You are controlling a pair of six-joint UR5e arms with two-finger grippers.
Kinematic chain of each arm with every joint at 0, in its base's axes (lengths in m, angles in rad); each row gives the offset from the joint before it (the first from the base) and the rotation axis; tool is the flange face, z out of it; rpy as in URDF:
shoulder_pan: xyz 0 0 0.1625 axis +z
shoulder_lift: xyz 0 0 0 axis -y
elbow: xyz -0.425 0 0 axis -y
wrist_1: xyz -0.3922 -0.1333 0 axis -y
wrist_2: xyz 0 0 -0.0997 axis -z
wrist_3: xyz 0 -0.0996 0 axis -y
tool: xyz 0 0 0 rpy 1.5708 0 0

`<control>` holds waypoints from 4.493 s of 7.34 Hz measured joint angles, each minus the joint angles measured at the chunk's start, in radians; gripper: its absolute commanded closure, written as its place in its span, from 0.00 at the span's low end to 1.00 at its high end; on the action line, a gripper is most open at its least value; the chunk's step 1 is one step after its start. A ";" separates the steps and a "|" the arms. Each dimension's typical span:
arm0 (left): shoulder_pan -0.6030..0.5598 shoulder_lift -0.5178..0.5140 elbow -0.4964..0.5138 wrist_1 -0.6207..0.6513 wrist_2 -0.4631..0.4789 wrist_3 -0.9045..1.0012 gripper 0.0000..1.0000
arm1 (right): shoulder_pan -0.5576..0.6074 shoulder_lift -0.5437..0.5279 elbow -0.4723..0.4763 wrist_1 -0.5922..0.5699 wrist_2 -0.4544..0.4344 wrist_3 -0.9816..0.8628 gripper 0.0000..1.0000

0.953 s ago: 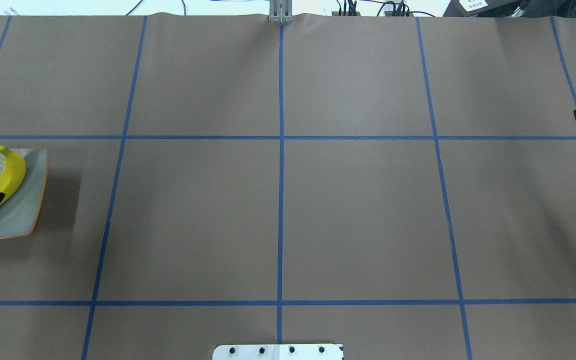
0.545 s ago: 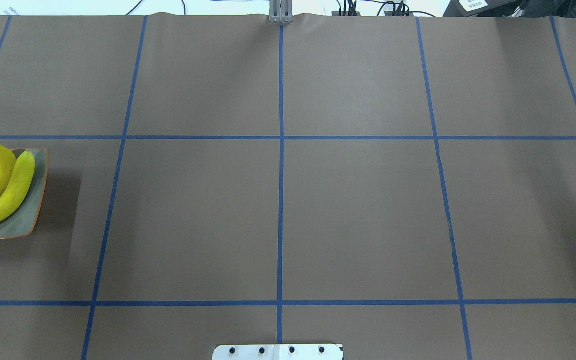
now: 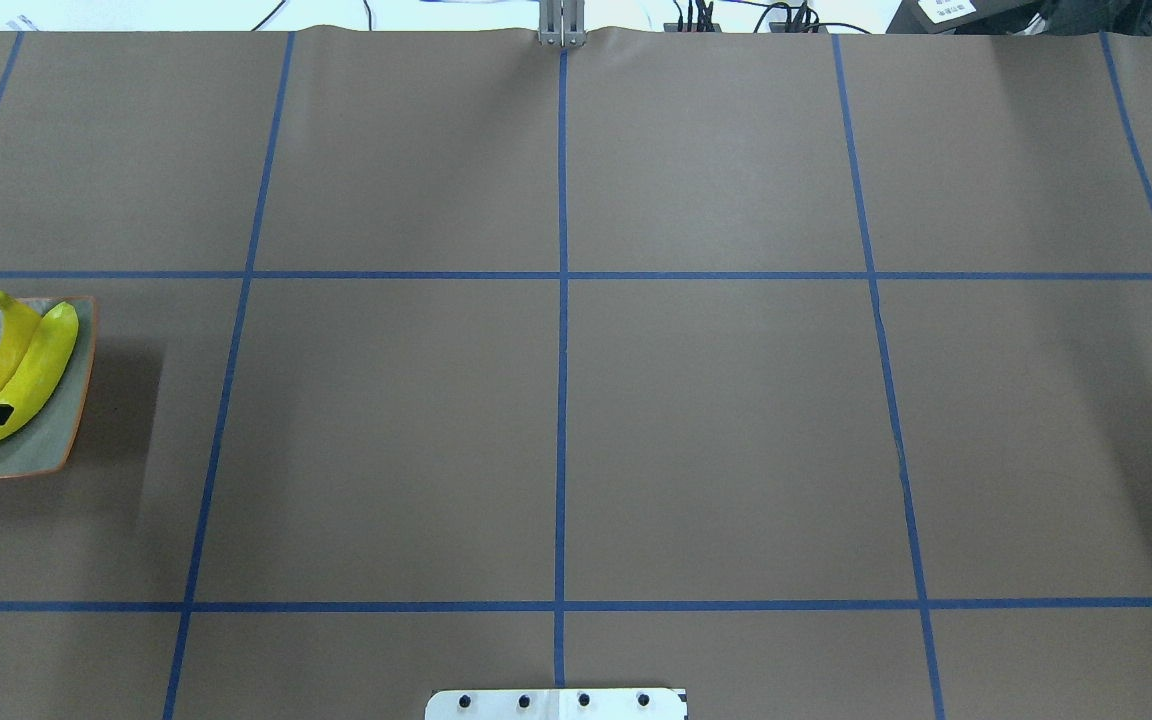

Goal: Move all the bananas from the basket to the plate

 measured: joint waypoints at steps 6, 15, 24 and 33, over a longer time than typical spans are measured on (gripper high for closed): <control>-0.081 -0.058 -0.047 0.047 -0.107 -0.017 0.00 | 0.163 0.017 -0.317 0.007 0.013 -0.575 0.00; -0.077 -0.060 -0.045 0.045 -0.102 -0.017 0.00 | 0.306 0.290 -0.990 -0.044 0.235 -0.978 0.07; -0.080 -0.060 -0.045 0.044 -0.102 -0.015 0.00 | 0.313 0.278 -0.952 -0.057 0.179 -0.936 1.00; -0.037 -0.253 -0.041 0.045 -0.114 -0.308 0.00 | 0.376 0.259 -0.362 -0.357 0.203 -0.429 1.00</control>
